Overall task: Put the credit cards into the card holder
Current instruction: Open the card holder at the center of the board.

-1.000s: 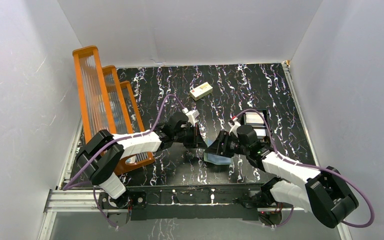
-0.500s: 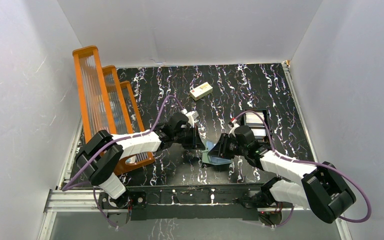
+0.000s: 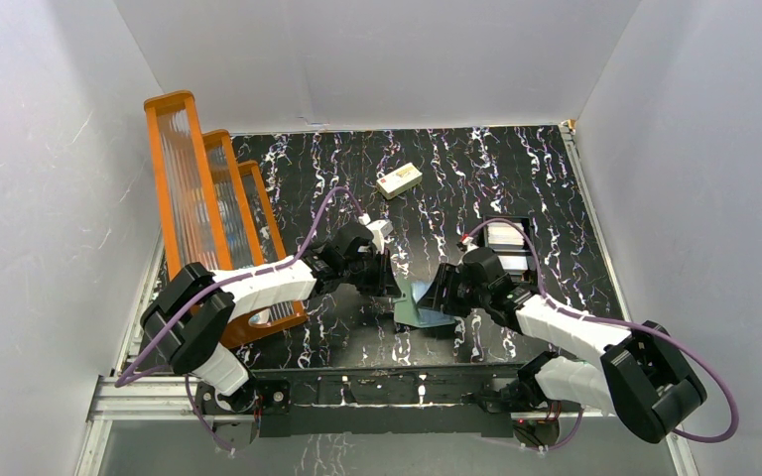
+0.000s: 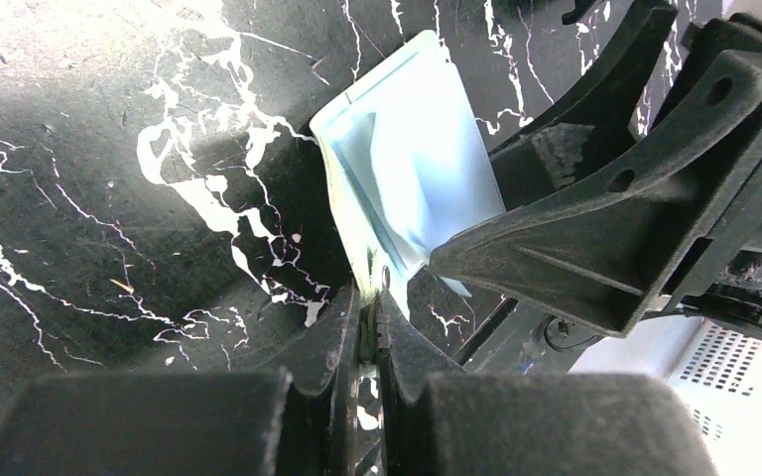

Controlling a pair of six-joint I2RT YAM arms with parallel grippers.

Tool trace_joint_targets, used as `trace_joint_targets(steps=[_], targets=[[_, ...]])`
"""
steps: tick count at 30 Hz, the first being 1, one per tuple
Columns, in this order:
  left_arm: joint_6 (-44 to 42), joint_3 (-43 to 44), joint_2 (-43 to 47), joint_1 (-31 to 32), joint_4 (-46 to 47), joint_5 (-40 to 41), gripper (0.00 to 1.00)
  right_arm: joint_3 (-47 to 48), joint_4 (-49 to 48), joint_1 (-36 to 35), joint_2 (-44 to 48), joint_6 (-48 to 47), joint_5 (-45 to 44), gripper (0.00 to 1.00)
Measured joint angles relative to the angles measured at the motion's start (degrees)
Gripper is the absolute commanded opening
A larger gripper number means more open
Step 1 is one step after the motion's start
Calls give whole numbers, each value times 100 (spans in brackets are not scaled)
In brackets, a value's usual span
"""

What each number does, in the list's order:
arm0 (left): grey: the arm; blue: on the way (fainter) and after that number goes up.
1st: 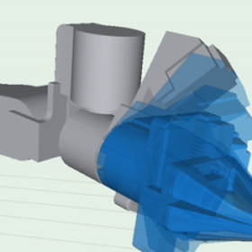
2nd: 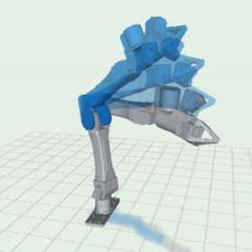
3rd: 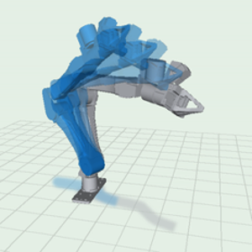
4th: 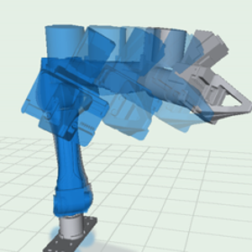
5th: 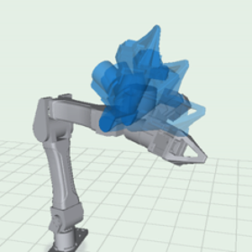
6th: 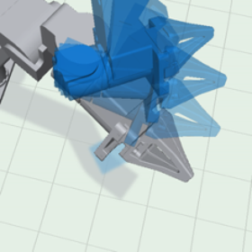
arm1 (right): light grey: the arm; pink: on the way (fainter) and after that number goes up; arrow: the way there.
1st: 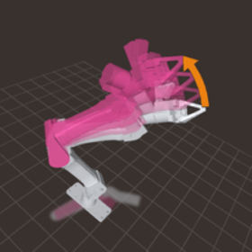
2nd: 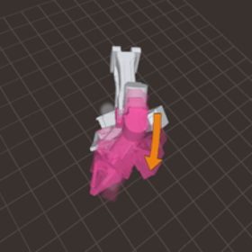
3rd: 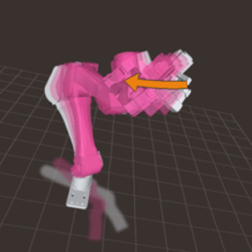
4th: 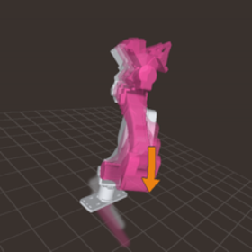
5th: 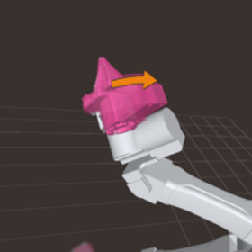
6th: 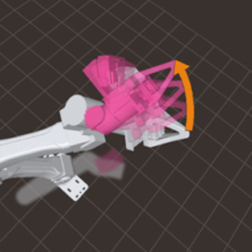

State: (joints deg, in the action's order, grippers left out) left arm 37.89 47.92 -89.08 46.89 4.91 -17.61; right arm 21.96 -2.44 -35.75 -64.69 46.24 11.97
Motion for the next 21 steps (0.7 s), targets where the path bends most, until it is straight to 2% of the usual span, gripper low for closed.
trace_joint_targets(steps=[11, 21], targets=[[-133, 81, 0, 0, -120, 46, 0, 621, 1266, 0, 219, -358, -767, 68], [-136, 81, 0, 0, -111, 44, 0, 828, 1429, 0, 105, -581, -833, 71]])
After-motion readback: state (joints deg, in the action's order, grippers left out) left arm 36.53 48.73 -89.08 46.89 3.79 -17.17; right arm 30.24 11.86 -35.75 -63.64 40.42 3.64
